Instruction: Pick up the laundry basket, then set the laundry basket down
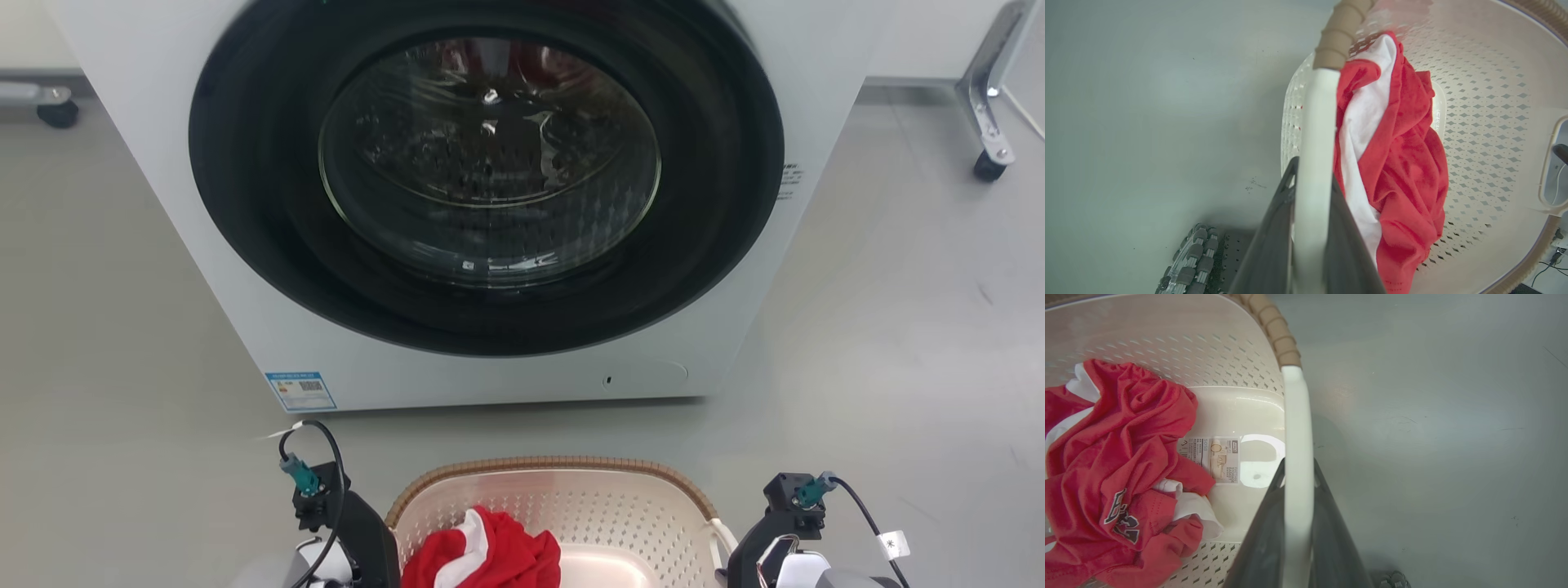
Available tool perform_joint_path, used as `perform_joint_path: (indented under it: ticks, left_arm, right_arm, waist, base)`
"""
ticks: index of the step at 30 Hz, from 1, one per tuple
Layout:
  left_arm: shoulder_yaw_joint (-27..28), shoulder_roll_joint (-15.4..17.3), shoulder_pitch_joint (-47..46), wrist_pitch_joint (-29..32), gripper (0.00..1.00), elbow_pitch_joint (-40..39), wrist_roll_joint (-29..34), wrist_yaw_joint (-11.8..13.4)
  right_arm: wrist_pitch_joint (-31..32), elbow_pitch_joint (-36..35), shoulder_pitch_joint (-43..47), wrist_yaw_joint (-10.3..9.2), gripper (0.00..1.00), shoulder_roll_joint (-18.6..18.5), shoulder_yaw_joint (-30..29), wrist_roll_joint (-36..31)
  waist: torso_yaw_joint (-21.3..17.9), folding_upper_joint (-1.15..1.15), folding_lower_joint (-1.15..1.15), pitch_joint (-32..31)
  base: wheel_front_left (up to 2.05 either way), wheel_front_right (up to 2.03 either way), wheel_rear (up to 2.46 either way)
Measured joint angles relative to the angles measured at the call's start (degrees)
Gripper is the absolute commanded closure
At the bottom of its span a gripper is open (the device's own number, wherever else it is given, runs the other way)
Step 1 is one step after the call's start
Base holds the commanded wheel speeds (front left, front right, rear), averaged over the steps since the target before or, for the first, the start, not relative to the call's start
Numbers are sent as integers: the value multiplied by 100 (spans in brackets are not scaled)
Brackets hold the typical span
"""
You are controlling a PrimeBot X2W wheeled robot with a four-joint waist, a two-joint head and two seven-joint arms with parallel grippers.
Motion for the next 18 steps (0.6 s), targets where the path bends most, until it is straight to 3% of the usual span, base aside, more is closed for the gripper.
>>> perform_joint_path:
  ticks: [18]
  left_arm:
    - [-65, 62, 482, 354, 100, -3, -149, 2]
  right_arm:
    - [648, -170, 340, -1, 100, -2, 211, 431]
  waist:
    - [-72, 0, 0, -733]
  base:
    - [0, 0, 0]
